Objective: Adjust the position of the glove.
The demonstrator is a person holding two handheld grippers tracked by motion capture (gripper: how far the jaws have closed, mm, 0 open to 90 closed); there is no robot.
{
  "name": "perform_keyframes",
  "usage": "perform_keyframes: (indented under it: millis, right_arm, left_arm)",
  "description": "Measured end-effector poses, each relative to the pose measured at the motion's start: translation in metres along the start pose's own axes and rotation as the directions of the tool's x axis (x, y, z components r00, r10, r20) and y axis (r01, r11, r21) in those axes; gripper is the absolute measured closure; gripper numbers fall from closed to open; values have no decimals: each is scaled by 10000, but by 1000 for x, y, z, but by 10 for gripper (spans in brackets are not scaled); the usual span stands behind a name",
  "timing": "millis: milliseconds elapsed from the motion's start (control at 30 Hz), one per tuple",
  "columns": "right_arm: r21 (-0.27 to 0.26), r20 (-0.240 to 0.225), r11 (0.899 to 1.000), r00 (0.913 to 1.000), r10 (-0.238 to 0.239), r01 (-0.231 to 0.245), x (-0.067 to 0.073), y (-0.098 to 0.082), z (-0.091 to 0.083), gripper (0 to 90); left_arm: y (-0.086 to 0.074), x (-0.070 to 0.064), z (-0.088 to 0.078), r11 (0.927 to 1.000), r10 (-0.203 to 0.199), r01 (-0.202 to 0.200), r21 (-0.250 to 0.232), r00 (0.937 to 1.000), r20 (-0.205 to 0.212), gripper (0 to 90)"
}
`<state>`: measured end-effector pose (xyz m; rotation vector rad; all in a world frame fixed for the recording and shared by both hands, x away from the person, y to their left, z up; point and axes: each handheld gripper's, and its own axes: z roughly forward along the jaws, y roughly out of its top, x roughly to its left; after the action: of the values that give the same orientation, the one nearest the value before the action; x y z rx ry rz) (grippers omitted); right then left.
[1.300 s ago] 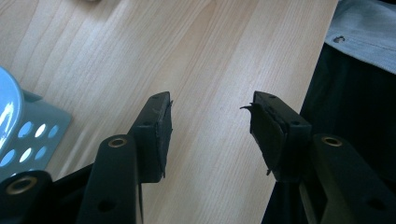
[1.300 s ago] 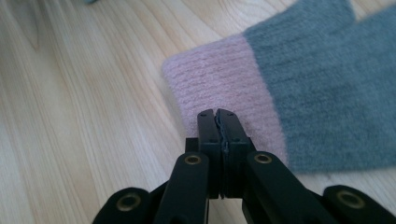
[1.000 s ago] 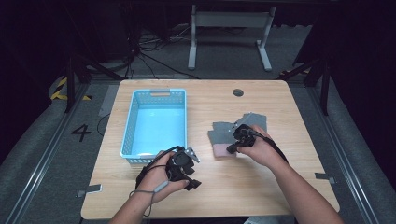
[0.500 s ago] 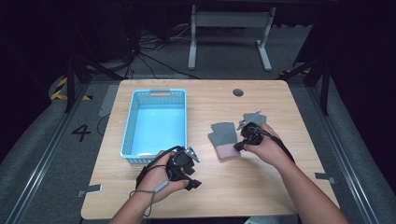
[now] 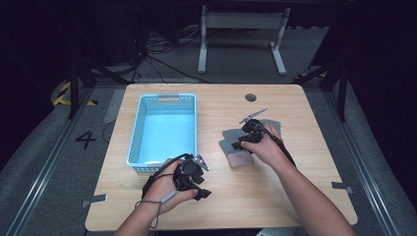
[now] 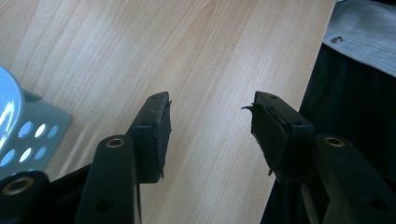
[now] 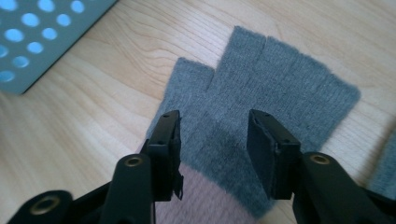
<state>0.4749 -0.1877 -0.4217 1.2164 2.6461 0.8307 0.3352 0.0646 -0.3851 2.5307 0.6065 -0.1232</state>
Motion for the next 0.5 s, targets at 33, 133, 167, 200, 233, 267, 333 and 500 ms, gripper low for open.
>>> perform_keyframes:
  millis: [33, 133, 167, 200, 233, 267, 333, 500]
  right_arm:
    - [0, 0, 10000, 10000, 0, 0, 0, 0, 0, 553]
    - [295, 457, 9995, 9989, -140, 127, 1, -2, 10, 520]
    - [347, 523, 9993, 9985, -141, 123, 2, -2, 13, 515]
    - [347, 523, 9993, 9985, -141, 123, 2, -2, 13, 515]
    - [343, 594, 9993, 9981, -175, 155, 3, -3, 14, 514]
    - [369, 737, 9992, 9971, -206, 179, 5, -3, 15, 521]
    - [415, 849, 9990, 9962, -217, 182, 6, -3, 16, 536]
    - [636, 1028, 9973, 9937, -443, 378, 7, -1, 17, 592]
  left_arm:
    - [0, 0, -1, 10000, -6, 6, 24, 10000, 10, 484]
    - [0, 0, 0, 10000, -18, 18, -1, 10000, -5, 484]
    - [0, 0, 0, 10000, -18, 18, -1, 10000, -5, 484]
    - [0, 0, 0, 10000, -30, 30, 19, 10000, 2, 484]
    - [0, 0, 0, 10000, -40, 40, 19, 10000, -2, 484]
    - [1, 0, 1, 10000, -52, 51, 42, 10000, 18, 484]
    - [1, 0, 1, 10000, -32, 31, 69, 10000, 31, 484]
    - [2, -1, 3, 10000, 50, -51, 84, 10000, 45, 484]
